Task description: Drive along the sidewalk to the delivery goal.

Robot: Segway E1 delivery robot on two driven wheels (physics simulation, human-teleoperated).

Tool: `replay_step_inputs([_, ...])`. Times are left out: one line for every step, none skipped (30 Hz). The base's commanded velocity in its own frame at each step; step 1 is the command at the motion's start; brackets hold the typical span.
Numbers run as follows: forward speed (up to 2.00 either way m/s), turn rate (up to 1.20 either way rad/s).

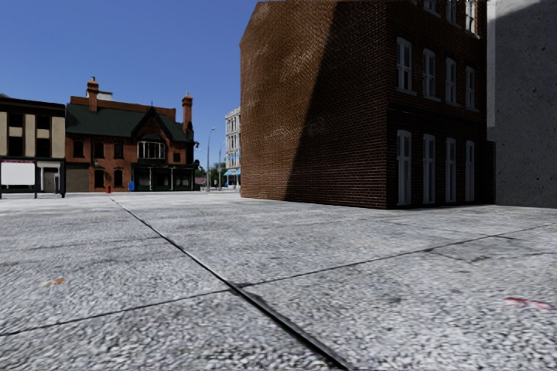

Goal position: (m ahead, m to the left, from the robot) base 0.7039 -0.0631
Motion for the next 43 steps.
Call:
replay_step_inputs([1.25, -0.45])
replay_step_inputs([1.25, -0.45])
replay_step_inputs([1.25, -0.45])
replay_step_inputs([1.25, -0.45])
replay_step_inputs([1.25, -0.45])
replay_step_inputs([1.25, -0.44])
replay_step_inputs([1.22, -0.23])
replay_step_inputs([1.22, -0.23])
replay_step_inputs([1.07, 0.0])
replay_step_inputs([0.87, 0.0])
replay_step_inputs([0.58, 0.0])
replay_step_inputs([0.58, 0.0])
replay_step_inputs([0.17, 0.0])
replay_step_inputs([0.0, 0.0])
replay_step_inputs([0.0, 0.0])
replay_step_inputs([0.0, 0.0])
replay_step_inputs([0.0, 0.0])
replay_step_inputs([0.0, 0.0])
replay_step_inputs([0.0, 0.0])
replay_step_inputs([0.0, 0.0])
replay_step_inputs([0.0, 0.0])
replay_step_inputs([0.0, 0.0])
replay_step_inputs([0.0, 0.0])
replay_step_inputs([0.0, 0.0])
replay_step_inputs([0.0, 0.0])
replay_step_inputs([0.0, 0.0])
replay_step_inputs([0.0, 0.0])
replay_step_inputs([0.0, 0.0])
replay_step_inputs([0.0, 0.0])
replay_step_inputs([0.0, 0.0])
replay_step_inputs([0.0, 0.0])
replay_step_inputs([0.0, 0.0])
replay_step_inputs([0.0, 0.0])
replay_step_inputs([0.0, 0.0])
replay_step_inputs([0.0, 0.0])
replay_step_inputs([0.0, 0.0])
replay_step_inputs([0.0, 0.0])
replay_step_inputs([0.0, 0.0])
replay_step_inputs([0.0, 0.0])
replay_step_inputs([0.0, 0.0])
replay_step_inputs([0.0, 0.0])
replay_step_inputs([0.0, 0.0])
replay_step_inputs([0.0, 0.0])
